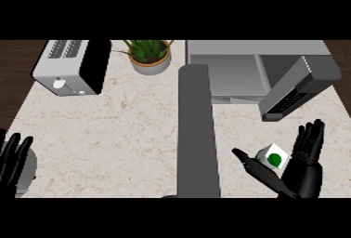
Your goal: Pick up the milk, place it into the microwave and close the microwave
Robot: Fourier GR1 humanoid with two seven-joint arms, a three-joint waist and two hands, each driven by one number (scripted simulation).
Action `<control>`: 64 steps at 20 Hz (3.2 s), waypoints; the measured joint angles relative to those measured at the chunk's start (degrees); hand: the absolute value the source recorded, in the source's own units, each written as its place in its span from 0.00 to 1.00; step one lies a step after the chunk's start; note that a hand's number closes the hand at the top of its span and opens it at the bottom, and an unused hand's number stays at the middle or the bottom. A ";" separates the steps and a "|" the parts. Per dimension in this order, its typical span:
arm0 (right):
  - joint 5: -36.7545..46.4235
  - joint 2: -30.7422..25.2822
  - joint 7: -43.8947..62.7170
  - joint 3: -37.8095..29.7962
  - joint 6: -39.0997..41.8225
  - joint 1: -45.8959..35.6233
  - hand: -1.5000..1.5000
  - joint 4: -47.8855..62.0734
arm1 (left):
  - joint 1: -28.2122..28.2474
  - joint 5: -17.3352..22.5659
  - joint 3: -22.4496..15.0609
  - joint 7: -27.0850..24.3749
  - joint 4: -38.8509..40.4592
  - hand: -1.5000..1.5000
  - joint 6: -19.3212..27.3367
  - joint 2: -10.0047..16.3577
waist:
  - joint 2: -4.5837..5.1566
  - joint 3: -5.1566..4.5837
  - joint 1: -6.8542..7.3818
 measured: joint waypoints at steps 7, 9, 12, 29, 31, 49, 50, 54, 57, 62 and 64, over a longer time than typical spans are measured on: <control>-6.60 0.39 -9.90 -2.90 3.41 4.63 0.00 4.99 | 1.83 -0.08 0.72 -0.21 -1.33 0.00 -1.51 -1.26 | 0.00 0.01 -0.06; -8.25 0.25 -12.44 -3.74 4.77 5.25 0.00 7.12 | 0.89 -0.48 0.45 0.13 -0.95 0.00 -1.16 -1.77 | 0.01 0.00 -0.09; -9.88 0.13 -16.01 -5.03 7.25 5.60 0.00 10.36 | 3.02 -0.07 0.57 -0.36 -2.01 0.00 -2.73 -2.26 | 0.00 0.00 -0.02; -13.55 -0.38 -28.77 -14.85 12.12 -3.85 0.00 32.95 | 0.71 1.97 3.82 2.97 -2.71 0.00 -3.94 -2.15 | 0.06 0.00 0.10; -14.05 -0.84 -29.81 -17.01 11.80 -5.53 0.00 37.10 | 1.21 1.61 3.67 2.33 -2.75 0.00 -4.20 -2.29 | 0.07 0.00 0.17; -18.64 -4.94 -40.33 -18.89 38.42 -10.37 1.00 54.45 | 0.63 2.55 4.40 3.26 -1.97 0.00 -5.17 -2.83 | 0.08 0.05 0.21; -18.28 -4.54 -41.49 -19.00 38.47 -11.68 1.00 55.88 | 0.60 1.92 4.23 2.69 -1.32 0.00 -5.29 -3.03 | 0.08 0.04 0.23; -16.48 -4.08 -42.95 -20.34 32.11 -12.95 1.00 54.07 | -0.29 2.57 5.03 2.90 -0.16 0.00 -5.43 -2.70 | 0.06 0.00 0.05; -16.18 -2.81 -43.03 -21.50 27.81 -13.29 1.00 51.55 | 0.43 1.98 4.37 2.56 -0.46 0.00 -5.35 -3.14 | 0.02 -0.03 0.00; -15.35 -2.40 -41.41 -19.45 27.73 -12.93 1.00 46.08 | 0.04 2.84 5.06 3.17 -0.51 0.00 -5.88 -2.85 | 0.00 -0.03 -0.03; -15.07 -4.51 -40.77 -18.47 31.20 -13.85 1.00 46.48 | 0.57 2.91 4.81 3.34 -0.74 0.00 -6.23 -2.97 | 0.01 -0.01 0.11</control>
